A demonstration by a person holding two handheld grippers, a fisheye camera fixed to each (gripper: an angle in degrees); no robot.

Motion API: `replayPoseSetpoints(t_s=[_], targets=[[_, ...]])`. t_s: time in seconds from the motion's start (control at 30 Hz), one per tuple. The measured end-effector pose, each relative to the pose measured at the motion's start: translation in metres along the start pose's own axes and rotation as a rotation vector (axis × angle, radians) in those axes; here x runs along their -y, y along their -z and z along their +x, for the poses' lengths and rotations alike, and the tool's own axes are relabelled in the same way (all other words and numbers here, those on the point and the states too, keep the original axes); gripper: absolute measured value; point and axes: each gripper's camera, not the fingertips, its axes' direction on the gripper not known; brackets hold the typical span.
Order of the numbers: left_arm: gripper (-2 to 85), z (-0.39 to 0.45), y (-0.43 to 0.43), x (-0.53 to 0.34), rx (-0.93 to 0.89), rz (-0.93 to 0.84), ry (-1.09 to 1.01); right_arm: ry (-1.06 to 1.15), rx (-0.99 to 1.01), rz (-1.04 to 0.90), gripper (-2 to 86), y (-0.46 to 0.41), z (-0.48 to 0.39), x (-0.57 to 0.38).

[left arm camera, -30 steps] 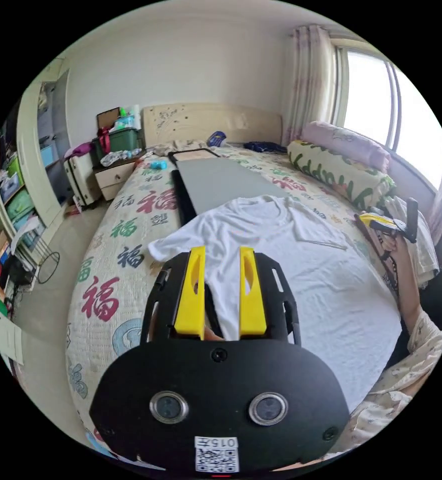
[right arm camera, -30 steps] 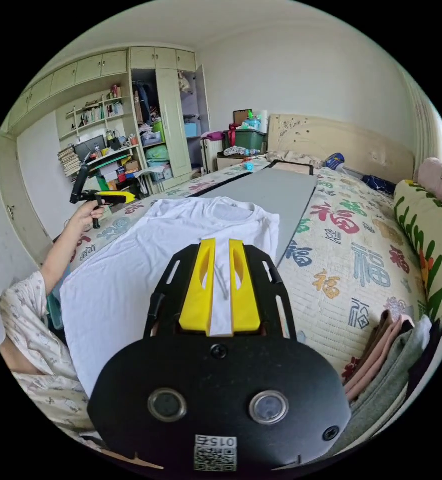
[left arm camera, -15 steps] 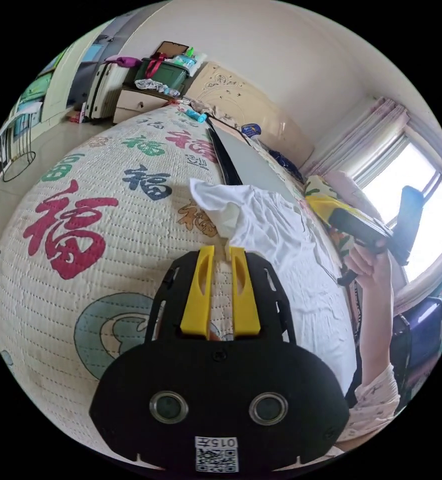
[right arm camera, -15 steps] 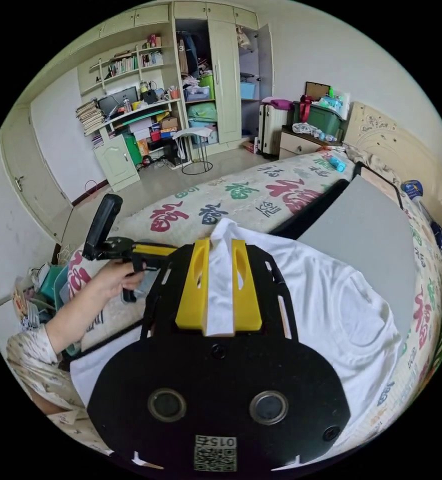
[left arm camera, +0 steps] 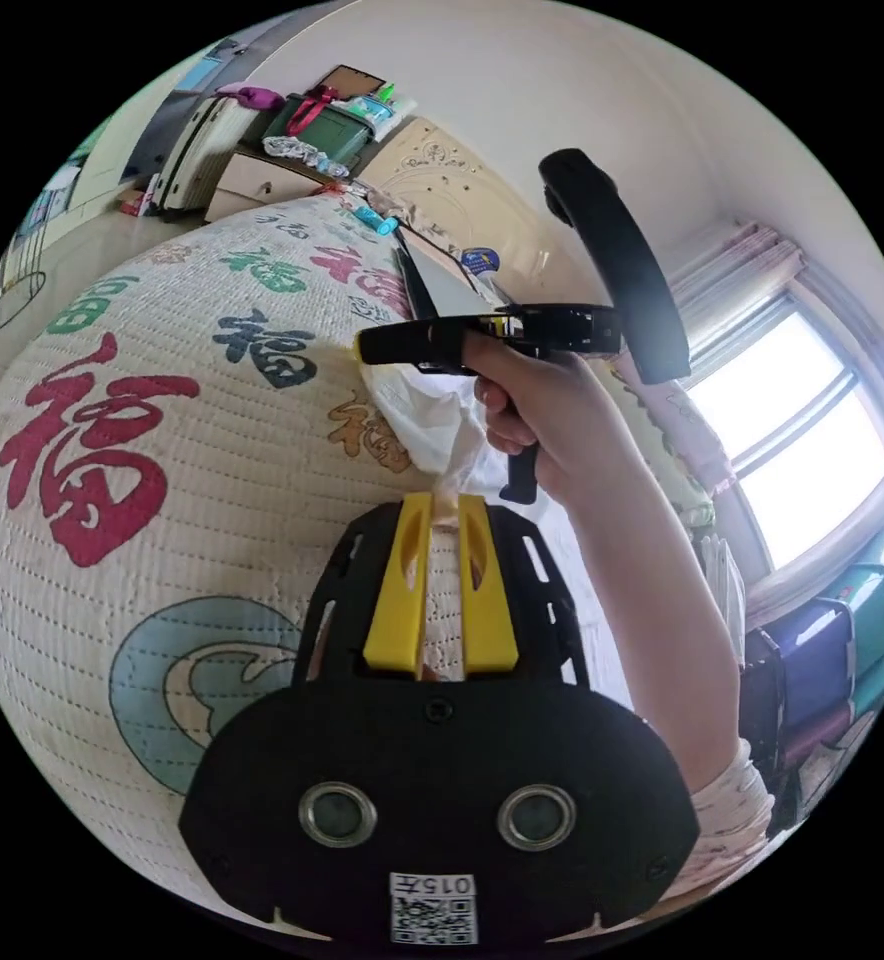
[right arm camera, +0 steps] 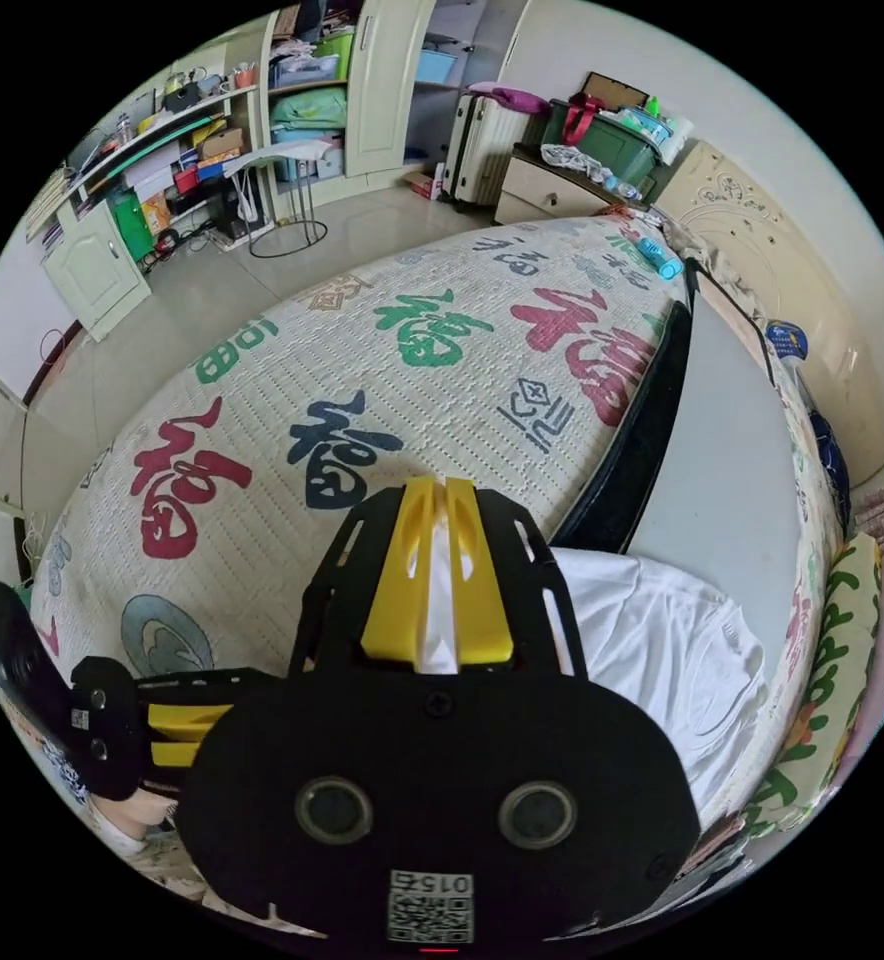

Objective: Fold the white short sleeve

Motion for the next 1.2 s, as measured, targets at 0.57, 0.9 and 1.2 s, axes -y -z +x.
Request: replayPoseSetpoints(t_s=[0.57, 0.9, 1.2], targets=[[0.4, 0.322, -0.022, 0.026, 0.253, -0.107, -0.751, -0.216, 0.119, 0.367, 0.3, 0.138, 0.181, -0.251], [8.0, 0.400, -0.085, 0.002, 0.304, -0.237, -0.936, -0.169, 0.138, 0.314, 5.1, 0.123, 0.223, -0.323], [8.7, 0.444, -0.117, 0.011, 0.400, -0.303, -1.022, -0.072, 0.247, 0.107, 7.7, 0.098, 0.212, -0.304]])
